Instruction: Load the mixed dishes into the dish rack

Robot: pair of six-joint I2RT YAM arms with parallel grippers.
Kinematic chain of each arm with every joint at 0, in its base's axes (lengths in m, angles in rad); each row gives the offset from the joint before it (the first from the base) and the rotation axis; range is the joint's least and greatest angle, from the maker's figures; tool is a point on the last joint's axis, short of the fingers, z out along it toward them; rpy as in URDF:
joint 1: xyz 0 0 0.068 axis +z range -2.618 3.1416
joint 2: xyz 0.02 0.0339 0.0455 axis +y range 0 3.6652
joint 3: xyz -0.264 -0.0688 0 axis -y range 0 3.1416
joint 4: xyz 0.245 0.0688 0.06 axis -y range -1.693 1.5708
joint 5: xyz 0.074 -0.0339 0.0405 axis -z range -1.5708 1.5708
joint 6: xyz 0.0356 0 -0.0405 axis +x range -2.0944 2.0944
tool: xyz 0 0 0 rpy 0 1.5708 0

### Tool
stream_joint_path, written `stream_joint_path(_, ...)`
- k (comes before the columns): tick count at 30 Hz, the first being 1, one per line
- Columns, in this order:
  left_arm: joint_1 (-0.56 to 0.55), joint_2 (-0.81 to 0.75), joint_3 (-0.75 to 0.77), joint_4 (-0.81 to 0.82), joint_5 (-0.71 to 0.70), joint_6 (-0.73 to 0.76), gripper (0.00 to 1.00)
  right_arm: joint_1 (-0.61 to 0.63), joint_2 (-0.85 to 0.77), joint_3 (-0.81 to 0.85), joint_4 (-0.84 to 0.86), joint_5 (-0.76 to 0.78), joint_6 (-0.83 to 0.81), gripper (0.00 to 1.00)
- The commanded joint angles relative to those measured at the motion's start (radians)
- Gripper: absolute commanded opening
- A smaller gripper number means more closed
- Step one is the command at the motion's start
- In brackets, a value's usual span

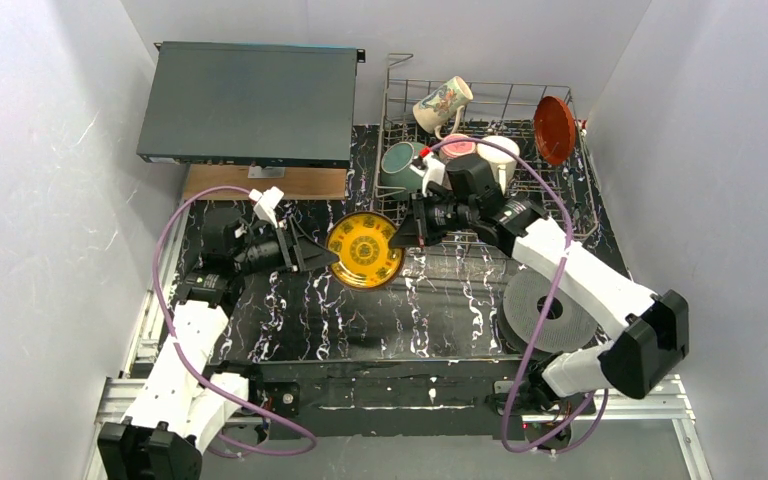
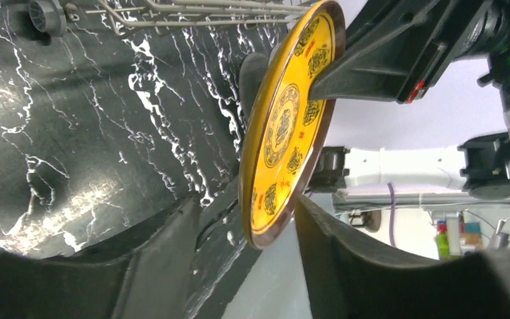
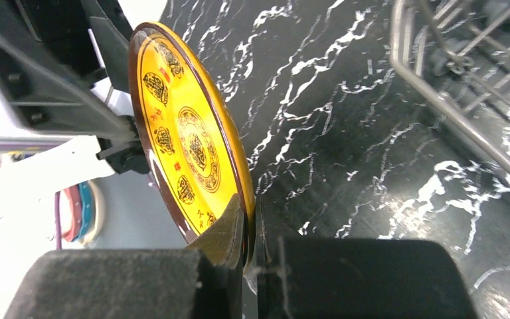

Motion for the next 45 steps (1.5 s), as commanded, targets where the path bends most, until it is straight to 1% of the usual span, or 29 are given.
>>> stream_joint_path(1, -0.009, -0.017, 0.085, -0.072, -0.037, -0.009, 0.67, -0.033, -0.148, -0.019, 0.052, 0.156, 0.005, 0.01)
stream_joint_path(3, -0.014, -0.022, 0.109, -0.108, -0.050, 0.004, 0.83, -0.067, -0.192, -0.016, 0.028, 0.232, -0.032, 0.01)
stream_joint_path(4, -0.017, -0.025, 0.128, -0.137, -0.068, 0.021, 0.89, -0.099, -0.209, 0.005, -0.006, 0.271, -0.048, 0.01)
stream_joint_path(6, -0.022, -0.031, 0.153, -0.202, -0.090, 0.057, 0.93, -0.161, -0.218, 0.074, -0.118, 0.349, -0.099, 0.01)
stream_joint_path(8, -0.031, -0.042, 0.173, -0.259, -0.116, 0.100, 0.95, -0.259, -0.220, 0.156, -0.227, 0.456, -0.161, 0.01)
stream_joint_path(11, -0.053, -0.059, 0.184, -0.317, -0.150, 0.150, 0.96, -0.398, -0.212, 0.274, -0.334, 0.651, -0.238, 0.01)
stream_joint_path(13, -0.077, -0.069, 0.181, -0.336, -0.166, 0.160, 0.96, -0.462, -0.182, 0.344, -0.380, 0.803, -0.284, 0.01)
stream_joint_path(15, -0.094, -0.073, 0.177, -0.339, -0.176, 0.155, 0.96, -0.496, -0.135, 0.411, -0.419, 0.984, -0.323, 0.01)
stream_joint_path(17, -0.122, -0.072, 0.176, -0.339, -0.184, 0.151, 0.96, -0.511, -0.098, 0.430, -0.400, 1.124, -0.388, 0.01)
stream_joint_path(21, -0.159, -0.071, 0.179, -0.338, -0.198, 0.149, 0.96, -0.541, -0.025, 0.422, -0.276, 1.261, -0.520, 0.01)
stream_joint_path(24, -0.179, -0.072, 0.195, -0.355, -0.204, 0.161, 0.96, -0.560, 0.046, 0.448, -0.220, 1.304, -0.605, 0.01)
stream_joint_path(29, -0.196, -0.077, 0.195, -0.369, -0.220, 0.176, 0.96, -0.568, 0.158, 0.496, -0.124, 1.327, -0.717, 0.01)
stream_joint_path(32, -0.201, -0.071, 0.196, -0.372, -0.221, 0.179, 0.96, -0.569, 0.235, 0.565, -0.113, 1.335, -0.758, 0.01)
stream_joint_path(35, -0.202, -0.062, 0.200, -0.375, -0.228, 0.181, 0.96, -0.568, 0.317, 0.651, -0.116, 1.353, -0.780, 0.01)
stream_joint_path(45, -0.201, -0.033, 0.217, -0.382, -0.240, 0.167, 0.96, -0.560, 0.517, 0.880, -0.138, 1.298, -0.763, 0.01)
